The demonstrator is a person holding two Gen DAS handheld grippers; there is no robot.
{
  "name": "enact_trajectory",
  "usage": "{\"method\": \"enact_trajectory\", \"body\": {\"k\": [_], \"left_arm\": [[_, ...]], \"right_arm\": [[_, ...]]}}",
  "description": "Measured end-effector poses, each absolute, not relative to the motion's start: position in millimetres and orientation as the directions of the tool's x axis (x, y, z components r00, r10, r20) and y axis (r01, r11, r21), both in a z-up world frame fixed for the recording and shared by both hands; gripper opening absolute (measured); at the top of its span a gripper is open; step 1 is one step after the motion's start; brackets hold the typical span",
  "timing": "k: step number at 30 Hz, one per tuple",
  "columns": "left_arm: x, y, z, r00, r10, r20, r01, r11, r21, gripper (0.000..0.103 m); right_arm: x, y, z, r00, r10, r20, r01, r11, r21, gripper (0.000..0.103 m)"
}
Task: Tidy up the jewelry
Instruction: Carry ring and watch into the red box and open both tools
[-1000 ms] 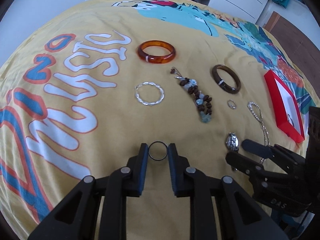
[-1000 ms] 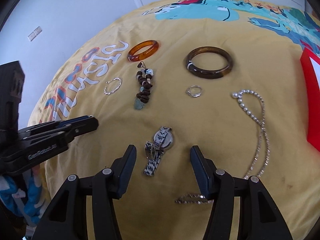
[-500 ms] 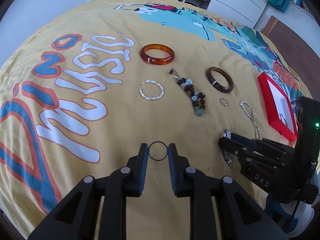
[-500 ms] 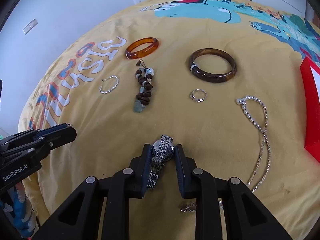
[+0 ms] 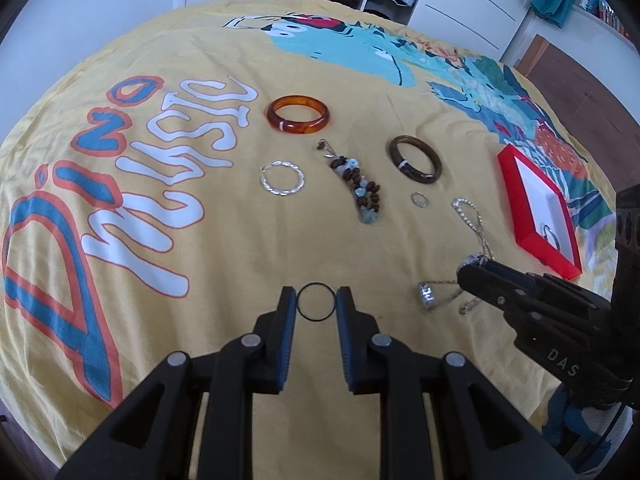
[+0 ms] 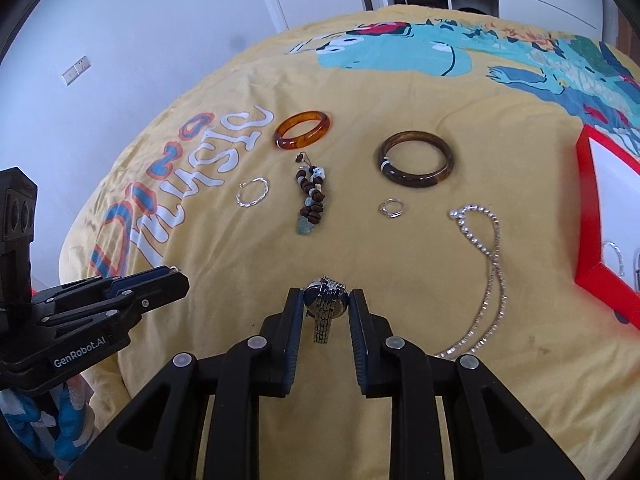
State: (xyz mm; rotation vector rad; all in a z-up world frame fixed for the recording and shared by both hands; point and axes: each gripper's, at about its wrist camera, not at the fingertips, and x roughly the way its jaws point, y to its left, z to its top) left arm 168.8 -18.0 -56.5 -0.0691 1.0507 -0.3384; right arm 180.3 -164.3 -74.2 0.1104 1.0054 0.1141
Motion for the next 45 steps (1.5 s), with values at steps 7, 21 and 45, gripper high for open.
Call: {"method": "enact_trajectory", "body": {"k": [7, 21, 45], "left_arm": [[157, -38, -48, 0.448, -0.314, -0.837, 0.278, 0.939, -0.203, 0.019], [151, -131, -29, 0.395, -0.391, -0.831, 0.430, 0.878, -0.209, 0.019], [228, -403, -52, 0.296, -0.433, -0.852, 0.657, 0.740, -0.147, 0.019]], "right_arm": [[161, -183, -60, 0.562, 0.142, -0.815, -0.018, 0.987, 0.160, 0.022], [122, -277, -20, 0.653, 0.051, -0.756, 0.120, 0.978, 0.170, 0.022], [172, -506, -34, 0.628, -0.212, -0.749, 0.398, 0.914, 0.075, 0.022]]}}
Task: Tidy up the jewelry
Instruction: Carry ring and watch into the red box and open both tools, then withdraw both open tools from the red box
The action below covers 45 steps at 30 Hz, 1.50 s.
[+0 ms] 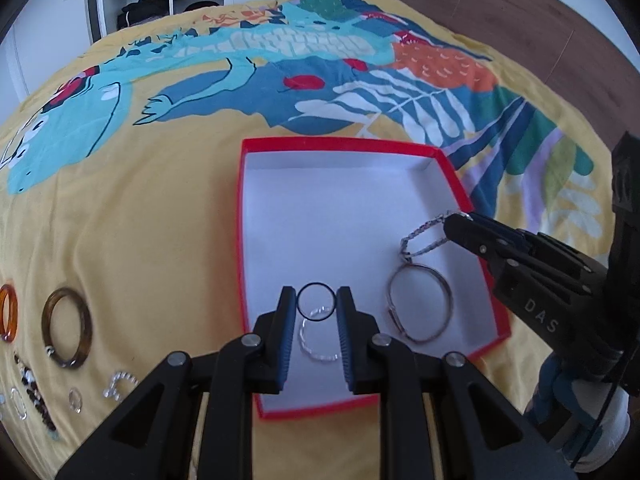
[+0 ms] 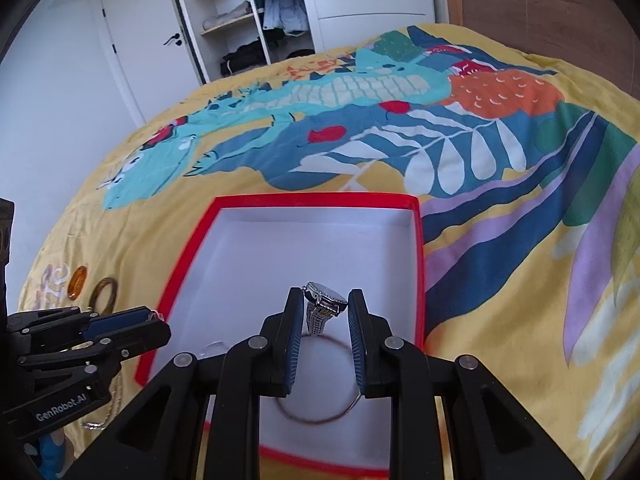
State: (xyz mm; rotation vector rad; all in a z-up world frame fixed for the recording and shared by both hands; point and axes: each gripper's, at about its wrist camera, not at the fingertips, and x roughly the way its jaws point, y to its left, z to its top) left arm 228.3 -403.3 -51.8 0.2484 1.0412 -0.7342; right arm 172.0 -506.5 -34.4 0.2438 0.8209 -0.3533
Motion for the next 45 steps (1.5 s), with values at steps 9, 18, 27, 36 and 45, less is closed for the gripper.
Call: {"method": "enact_trajectory", "body": {"k": [9, 18, 27, 36, 45], "left_arm": [[246, -421, -91, 0.271, -0.357, -0.894, 0.634, 0.765, -0.113, 0.019], [244, -419, -83, 0.270, -0.366, -0.891, 0.642, 0.758, -0.116, 0.020], [213, -385, -20, 0.285, -0.446, -0.848, 0.656, 0.736, -0.167, 0.030], [160, -316, 55, 0.379, -0.486, -0.787, 0.634, 0.756, -0.162, 0.030], [96, -189, 106, 0.493, -0.455, -0.741, 0.532, 0.832, -0.157, 0.030]], "right_arm": [[186, -516, -67, 0.562, -0.218, -0.798, 0.405, 0.913, 0.036, 0.018], [180, -515, -62, 0.547, -0.259, -0.796, 0.423, 0.906, -0.003, 0.034], [144, -496, -13, 0.593, -0.288, -0.752, 0.443, 0.897, 0.006, 0.056], [96, -445, 41, 0.642, -0.285, -0.712, 0.456, 0.888, 0.055, 0.064], [61, -360, 95, 0.729, -0.264, -0.632, 0.419, 0.902, 0.106, 0.071]]}}
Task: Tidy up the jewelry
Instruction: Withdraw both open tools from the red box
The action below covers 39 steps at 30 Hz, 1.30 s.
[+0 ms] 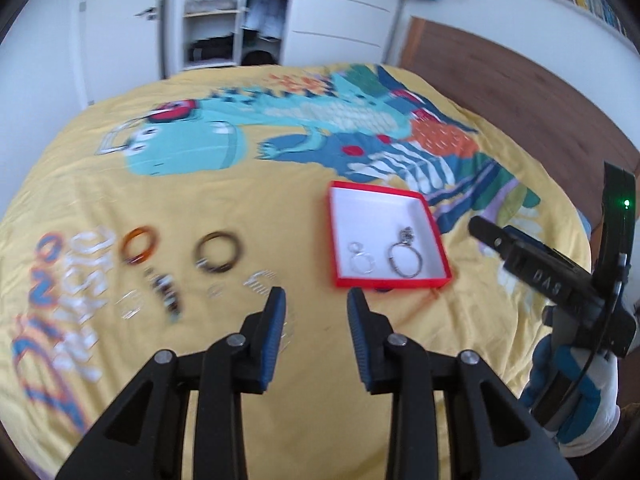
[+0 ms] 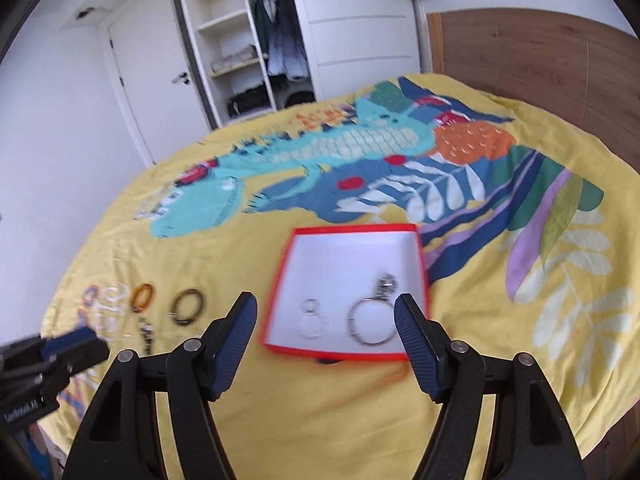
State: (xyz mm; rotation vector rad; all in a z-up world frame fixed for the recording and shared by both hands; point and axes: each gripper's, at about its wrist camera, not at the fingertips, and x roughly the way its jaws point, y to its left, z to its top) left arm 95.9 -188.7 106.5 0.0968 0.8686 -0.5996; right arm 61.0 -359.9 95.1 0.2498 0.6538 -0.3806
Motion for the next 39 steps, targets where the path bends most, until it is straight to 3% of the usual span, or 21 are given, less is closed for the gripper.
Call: {"method": "enact_trajectory", "body": {"k": [3, 5, 9, 20, 33, 39], "left_arm": [[74, -137, 121, 0.549, -0.418, -0.724, 0.478, 0.867, -0.138, 0.031], [62, -112, 127, 0.584, -0.391, -0.711, 0.451, 0.885, -0.116, 0.039], [51, -77, 136, 0.627, -0.366, -0.688, 0.392, 0.911, -0.127, 0.043], [37, -72, 125, 0.638, -0.398, -0.659, 0.391, 0.905, -0.168, 0.043], [58, -32, 80, 0.662, -0.312, -0.681, 0.258, 0.948, -0.184, 0.043], [68, -16, 49, 0.647, -0.240, -0.723, 0.206, 0.969, -0.137, 0.043]], "right_arm": [[53, -330, 103, 0.758, -0.244, -0.605, 0.392, 0.912, 0.124, 0.074], [49, -314, 104, 0.774, -0.222, -0.594, 0.375, 0.915, 0.147, 0.076], [42, -286, 106, 0.786, -0.188, -0.589, 0.340, 0.927, 0.159, 0.076], [6, -271, 143, 0.804, -0.255, -0.536, 0.353, 0.931, 0.087, 0.081], [22, -264, 106, 0.767, -0.262, -0.585, 0.362, 0.930, 0.059, 0.084], [32, -259, 77, 0.749, -0.232, -0.620, 0.350, 0.934, 0.073, 0.084]]}}
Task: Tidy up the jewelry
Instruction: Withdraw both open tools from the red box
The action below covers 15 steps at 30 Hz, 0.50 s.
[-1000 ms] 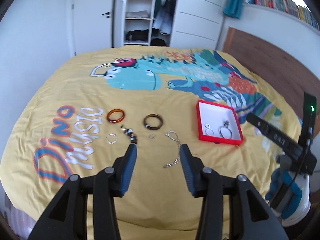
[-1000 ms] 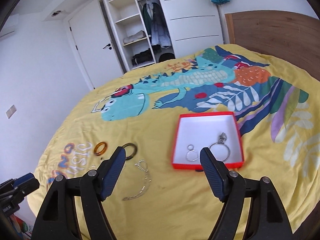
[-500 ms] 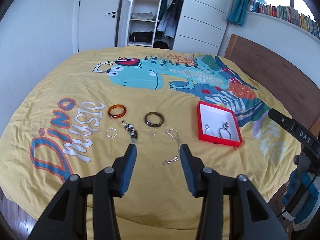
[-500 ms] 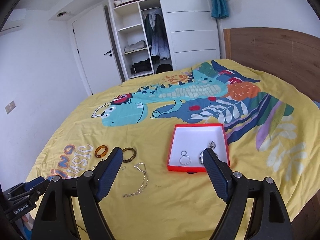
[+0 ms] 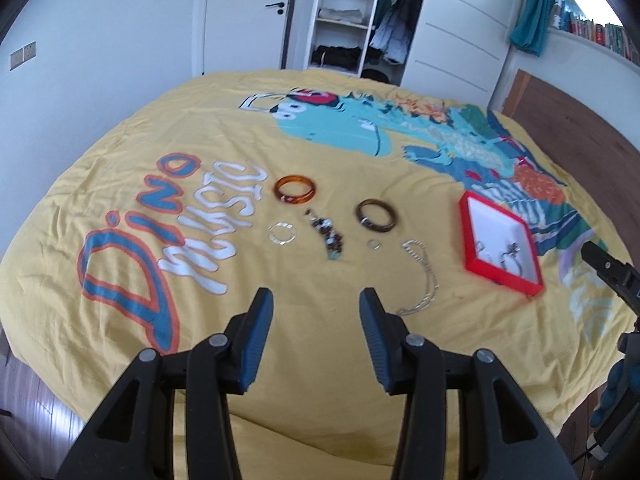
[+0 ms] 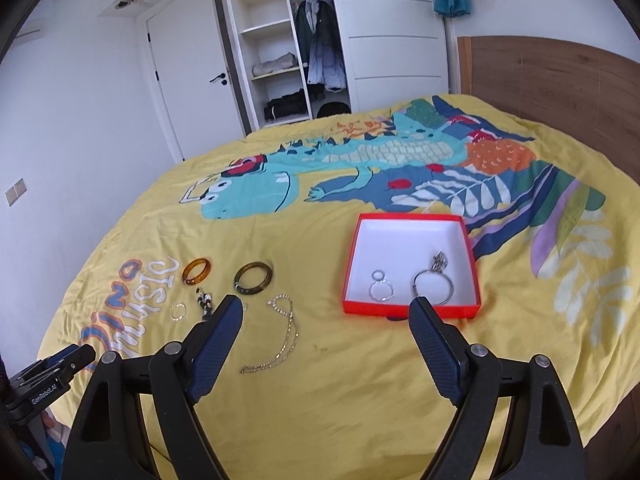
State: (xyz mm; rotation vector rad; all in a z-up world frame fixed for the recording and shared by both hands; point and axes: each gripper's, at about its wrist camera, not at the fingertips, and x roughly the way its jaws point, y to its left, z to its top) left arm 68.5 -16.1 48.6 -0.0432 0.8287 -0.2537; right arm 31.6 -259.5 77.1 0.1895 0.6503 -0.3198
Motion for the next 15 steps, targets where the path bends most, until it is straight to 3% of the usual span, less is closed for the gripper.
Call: {"method": "enact_trajectory", "body": {"k": [15], "left_arm": [[89, 14, -10, 0.586, -0.136, -0.799, 0.102, 0.990, -0.094, 0.043]], "right_arm": [[61, -254, 7, 0.690, -0.110, -0.715, 0.276, 0.953, 0.120, 0.084]]}}
